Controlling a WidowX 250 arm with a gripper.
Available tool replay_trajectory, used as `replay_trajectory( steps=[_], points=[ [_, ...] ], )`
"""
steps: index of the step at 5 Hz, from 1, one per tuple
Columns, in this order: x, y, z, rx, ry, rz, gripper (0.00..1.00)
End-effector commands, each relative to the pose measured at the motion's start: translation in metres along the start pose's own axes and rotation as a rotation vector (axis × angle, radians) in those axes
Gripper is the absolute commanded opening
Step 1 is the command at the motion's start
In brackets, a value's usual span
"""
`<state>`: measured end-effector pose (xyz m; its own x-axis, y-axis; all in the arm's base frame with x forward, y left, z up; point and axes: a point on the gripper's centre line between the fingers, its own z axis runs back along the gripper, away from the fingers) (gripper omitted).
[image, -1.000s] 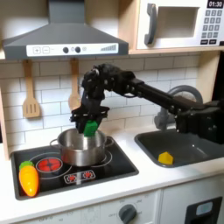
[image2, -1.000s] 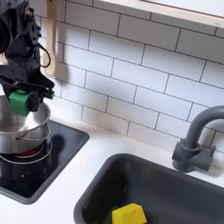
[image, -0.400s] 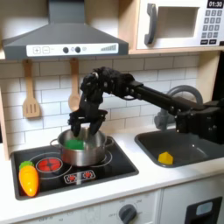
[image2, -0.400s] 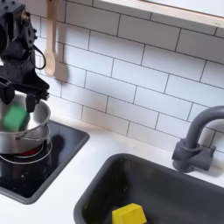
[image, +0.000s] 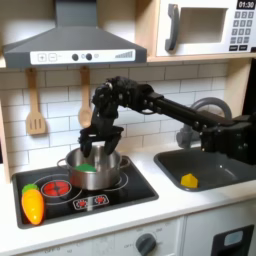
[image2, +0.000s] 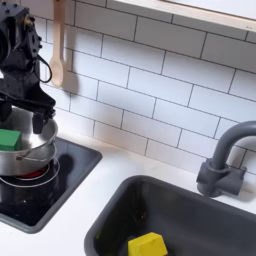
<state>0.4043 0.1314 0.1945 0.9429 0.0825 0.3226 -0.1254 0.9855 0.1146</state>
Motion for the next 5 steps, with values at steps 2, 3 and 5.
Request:
replay_trajectory(
  steps=[2, 3, 5],
  points=[
    [-0.016, -0.008, -0.015, -0.057, 0.119, -0.054, 0.00],
    [-0.016, -0.011, -0.014, -0.059, 0.120, -0.063, 0.00],
    [-0.018, -0.014, -0.012, -0.080, 0.128, -0.068, 0.00]
  ],
)
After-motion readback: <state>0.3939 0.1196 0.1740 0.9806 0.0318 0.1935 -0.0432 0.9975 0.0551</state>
